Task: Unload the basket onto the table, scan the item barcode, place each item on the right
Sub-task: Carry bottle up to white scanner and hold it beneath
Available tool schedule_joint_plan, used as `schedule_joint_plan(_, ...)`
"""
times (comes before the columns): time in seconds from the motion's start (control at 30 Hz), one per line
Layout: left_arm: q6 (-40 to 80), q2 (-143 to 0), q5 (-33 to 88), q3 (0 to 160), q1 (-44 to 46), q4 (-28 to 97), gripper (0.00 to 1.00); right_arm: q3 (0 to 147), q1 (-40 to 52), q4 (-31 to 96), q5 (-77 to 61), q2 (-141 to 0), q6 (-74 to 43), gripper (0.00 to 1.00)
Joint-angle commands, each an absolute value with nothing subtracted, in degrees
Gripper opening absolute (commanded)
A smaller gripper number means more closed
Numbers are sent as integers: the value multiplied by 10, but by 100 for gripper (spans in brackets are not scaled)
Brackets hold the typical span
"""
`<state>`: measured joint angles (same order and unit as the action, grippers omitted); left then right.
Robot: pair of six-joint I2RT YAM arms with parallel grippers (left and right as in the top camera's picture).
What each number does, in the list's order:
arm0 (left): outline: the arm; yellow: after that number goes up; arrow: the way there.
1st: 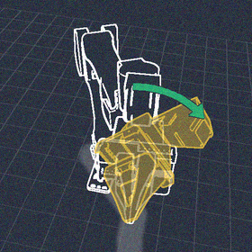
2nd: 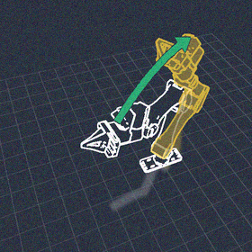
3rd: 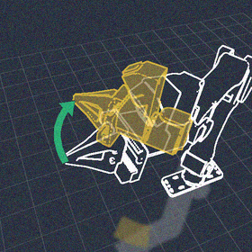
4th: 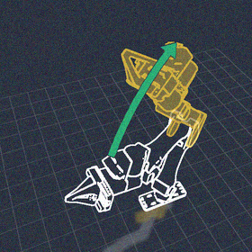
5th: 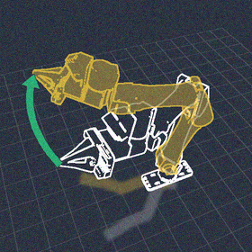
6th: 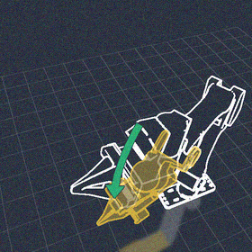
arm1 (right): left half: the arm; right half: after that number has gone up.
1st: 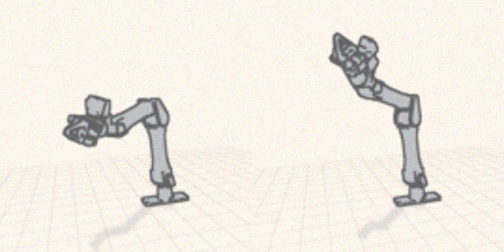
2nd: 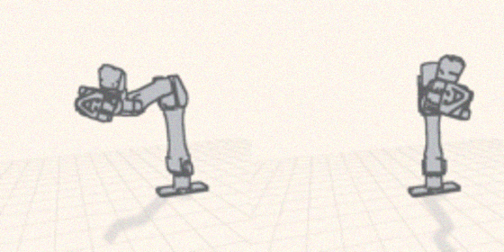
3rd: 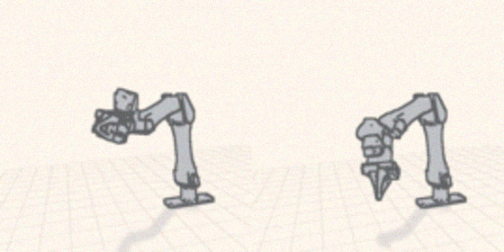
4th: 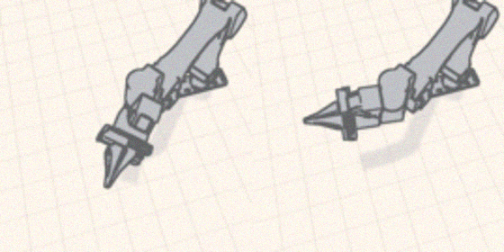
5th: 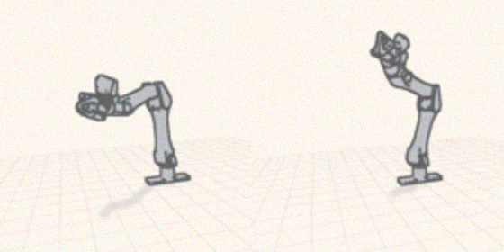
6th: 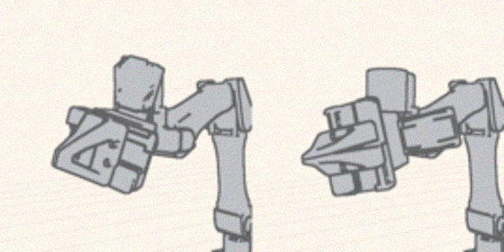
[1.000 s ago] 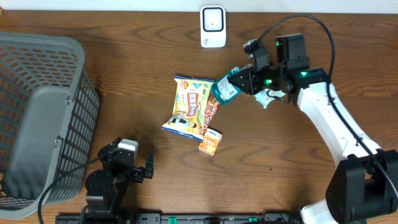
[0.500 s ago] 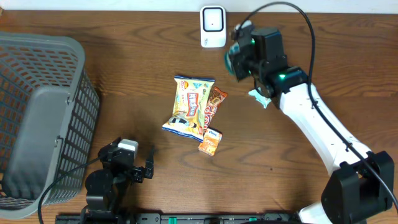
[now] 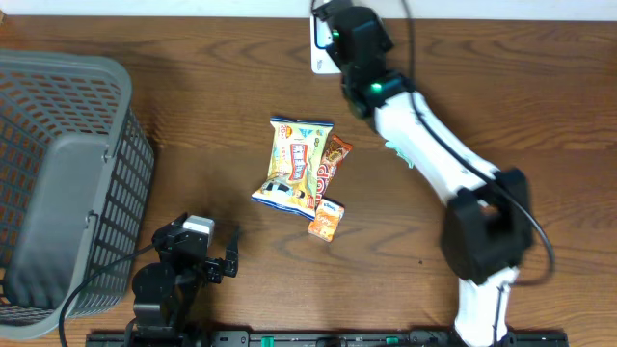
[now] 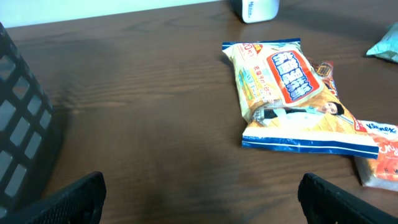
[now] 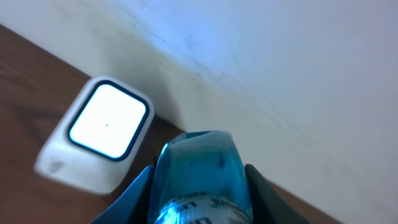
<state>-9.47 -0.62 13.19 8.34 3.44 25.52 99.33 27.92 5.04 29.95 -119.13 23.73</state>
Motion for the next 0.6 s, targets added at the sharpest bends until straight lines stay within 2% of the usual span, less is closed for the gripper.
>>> schedule_joint_plan(0.0, -103, -3, 130, 76, 36, 268, 98, 1114, 297, 35, 404, -1276, 312, 14)
schedule_joint_plan(0.27, -103, -3, 130, 76, 36, 268, 98, 1275, 336, -32, 485, -1437, 455, 15)
schedule_joint_plan(0.4, -103, -3, 130, 76, 36, 268, 98, 1297, 346, -130, 529, -1499, 552, 16)
schedule_joint_plan(0.57, -103, -3, 130, 76, 36, 268, 98, 1297, 353, -137, 555, -1517, 576, 14)
